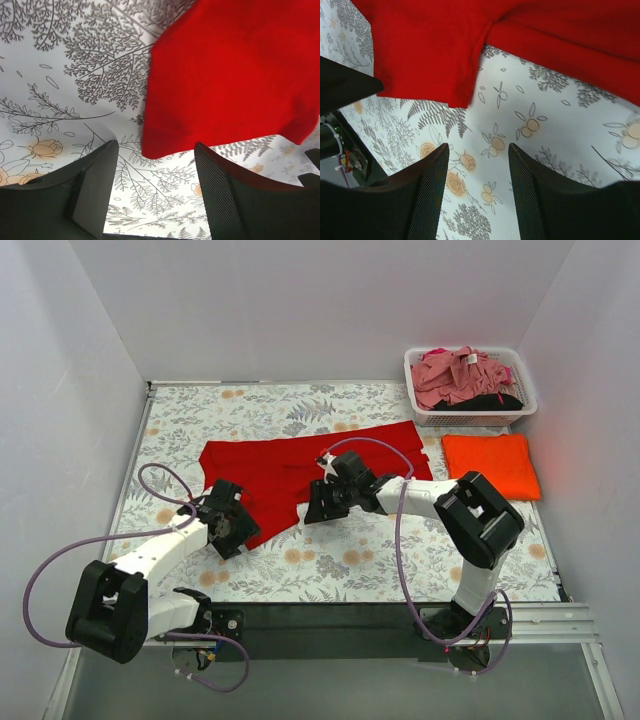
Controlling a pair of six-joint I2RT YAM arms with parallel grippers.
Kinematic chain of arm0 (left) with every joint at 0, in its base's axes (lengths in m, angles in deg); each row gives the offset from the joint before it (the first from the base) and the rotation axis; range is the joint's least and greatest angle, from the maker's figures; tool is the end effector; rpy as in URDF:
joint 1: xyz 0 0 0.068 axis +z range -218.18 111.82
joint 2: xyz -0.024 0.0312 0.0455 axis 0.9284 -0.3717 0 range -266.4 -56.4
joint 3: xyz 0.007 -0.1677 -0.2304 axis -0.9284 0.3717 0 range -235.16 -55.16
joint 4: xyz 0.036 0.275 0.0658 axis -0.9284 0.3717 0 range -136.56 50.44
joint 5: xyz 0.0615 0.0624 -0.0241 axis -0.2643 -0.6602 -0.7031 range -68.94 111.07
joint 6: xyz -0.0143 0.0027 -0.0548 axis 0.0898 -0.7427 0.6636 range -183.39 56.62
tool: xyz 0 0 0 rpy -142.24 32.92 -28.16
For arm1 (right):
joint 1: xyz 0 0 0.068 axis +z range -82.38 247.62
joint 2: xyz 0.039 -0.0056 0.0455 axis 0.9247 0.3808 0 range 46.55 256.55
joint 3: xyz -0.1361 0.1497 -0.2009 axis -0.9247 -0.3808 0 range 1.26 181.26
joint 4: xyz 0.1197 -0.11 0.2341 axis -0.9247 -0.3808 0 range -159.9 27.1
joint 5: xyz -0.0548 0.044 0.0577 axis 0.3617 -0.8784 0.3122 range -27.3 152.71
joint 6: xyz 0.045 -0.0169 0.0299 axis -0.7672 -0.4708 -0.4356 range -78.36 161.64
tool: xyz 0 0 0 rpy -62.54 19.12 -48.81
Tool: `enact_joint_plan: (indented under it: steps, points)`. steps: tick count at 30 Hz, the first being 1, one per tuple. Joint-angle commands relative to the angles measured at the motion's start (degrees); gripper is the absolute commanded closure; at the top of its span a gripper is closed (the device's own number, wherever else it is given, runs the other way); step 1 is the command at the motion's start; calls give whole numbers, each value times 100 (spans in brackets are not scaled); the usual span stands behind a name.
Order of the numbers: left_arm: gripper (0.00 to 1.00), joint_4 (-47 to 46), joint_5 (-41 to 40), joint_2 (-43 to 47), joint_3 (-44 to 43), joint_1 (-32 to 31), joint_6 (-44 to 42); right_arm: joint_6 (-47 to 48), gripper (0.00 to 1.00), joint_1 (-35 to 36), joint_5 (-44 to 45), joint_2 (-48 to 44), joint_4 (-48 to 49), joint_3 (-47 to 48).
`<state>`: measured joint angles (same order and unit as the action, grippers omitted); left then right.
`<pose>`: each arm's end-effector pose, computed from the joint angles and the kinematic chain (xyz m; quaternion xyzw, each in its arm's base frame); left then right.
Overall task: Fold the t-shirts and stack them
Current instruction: Fold the tshirt
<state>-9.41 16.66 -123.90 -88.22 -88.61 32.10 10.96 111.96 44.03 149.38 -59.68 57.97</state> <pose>0.1947 -0.0693 0.1581 -0.6057 0.7785 -0.1153 0.1169 0.2726 0.2841 0.1543 -0.1720 0.8904 0.3580 0.2222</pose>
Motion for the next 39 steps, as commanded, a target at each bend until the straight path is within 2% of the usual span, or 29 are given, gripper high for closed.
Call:
enact_joint_plan:
  steps: [1,9,12,13,15,16,17,18,19,22,27,33,39]
  points:
    - [40,-146,-157,-130,159,-58,146,-316,43,119,-207,246,477,349]
    - [52,-304,-166,-395,203,-76,164,-571,43,268,-206,905,548,745]
    - [57,-287,-210,-377,177,-76,146,-624,49,303,-294,1090,583,868]
    - [67,-296,-219,-351,177,-76,155,-632,54,304,-312,1108,592,877]
    - [76,-296,-315,-307,151,-67,164,-633,63,304,-294,1143,592,903]
    - [89,-296,-350,-298,107,-76,164,-624,67,304,-294,1134,574,912]
    - [96,-278,-403,-290,54,-67,146,-624,72,304,-277,1126,574,921]
    - [100,-261,-516,-298,2,-76,137,-606,77,295,-277,1100,583,930]
    - [100,-234,-578,-307,-173,-67,94,-598,86,286,-277,1082,574,947]
    - [100,-217,-842,-438,-516,-41,-99,-589,99,225,-312,1020,574,1052]
    - [100,-321,-1133,-965,-1622,144,-774,-668,99,-73,-435,1090,565,1377]
    - [100,-576,-1054,-2037,-3045,706,-1540,-790,99,-425,-602,1414,565,2123]
    - [100,-1139,-826,-2889,-3847,909,-2209,-905,99,-706,-874,2020,557,2924]
